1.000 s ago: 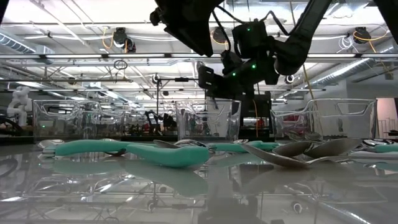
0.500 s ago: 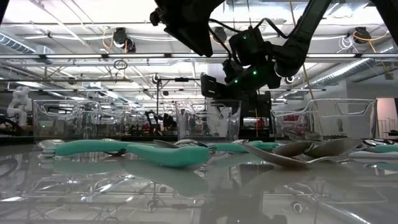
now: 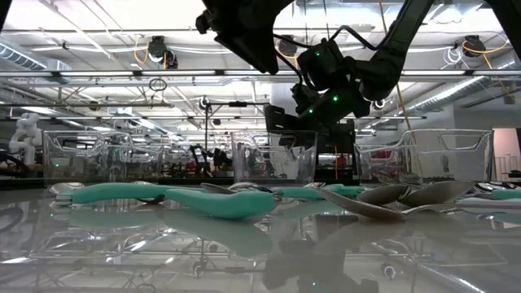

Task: Sort silverware by color (type)
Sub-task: Put the white-green spoon into the middle transparent bin

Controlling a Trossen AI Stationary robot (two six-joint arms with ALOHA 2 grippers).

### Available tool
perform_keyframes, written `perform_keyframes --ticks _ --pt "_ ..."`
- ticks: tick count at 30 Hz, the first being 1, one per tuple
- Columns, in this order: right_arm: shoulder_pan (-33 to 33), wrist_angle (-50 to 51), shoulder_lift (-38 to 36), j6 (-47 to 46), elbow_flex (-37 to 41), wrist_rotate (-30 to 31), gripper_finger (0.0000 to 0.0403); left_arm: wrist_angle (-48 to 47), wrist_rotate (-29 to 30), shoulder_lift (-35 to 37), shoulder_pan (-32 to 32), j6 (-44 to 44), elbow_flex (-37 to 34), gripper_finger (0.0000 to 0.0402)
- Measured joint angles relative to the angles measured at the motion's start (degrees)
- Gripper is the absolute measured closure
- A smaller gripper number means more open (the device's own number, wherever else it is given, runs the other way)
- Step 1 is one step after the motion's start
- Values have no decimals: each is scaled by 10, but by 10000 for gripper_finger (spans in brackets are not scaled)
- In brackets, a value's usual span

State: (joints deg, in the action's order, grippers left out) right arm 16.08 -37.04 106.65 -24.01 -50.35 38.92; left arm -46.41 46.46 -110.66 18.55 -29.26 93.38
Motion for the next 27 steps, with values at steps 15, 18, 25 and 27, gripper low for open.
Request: perform_keyframes --ticks 15,18,25,27 --pt "-2 2 -5 33 1 0 259 0 0 0 24 -11 0 286" --pt "-16 4 -33 69 1 0 244 -1 1 0 32 -13 0 286" --pt "-90 100 -157 167 1 0 227 -5 1 0 51 -14 0 286" --pt "-116 168 -200 170 0 0 228 -5 1 0 55 -13 0 286"
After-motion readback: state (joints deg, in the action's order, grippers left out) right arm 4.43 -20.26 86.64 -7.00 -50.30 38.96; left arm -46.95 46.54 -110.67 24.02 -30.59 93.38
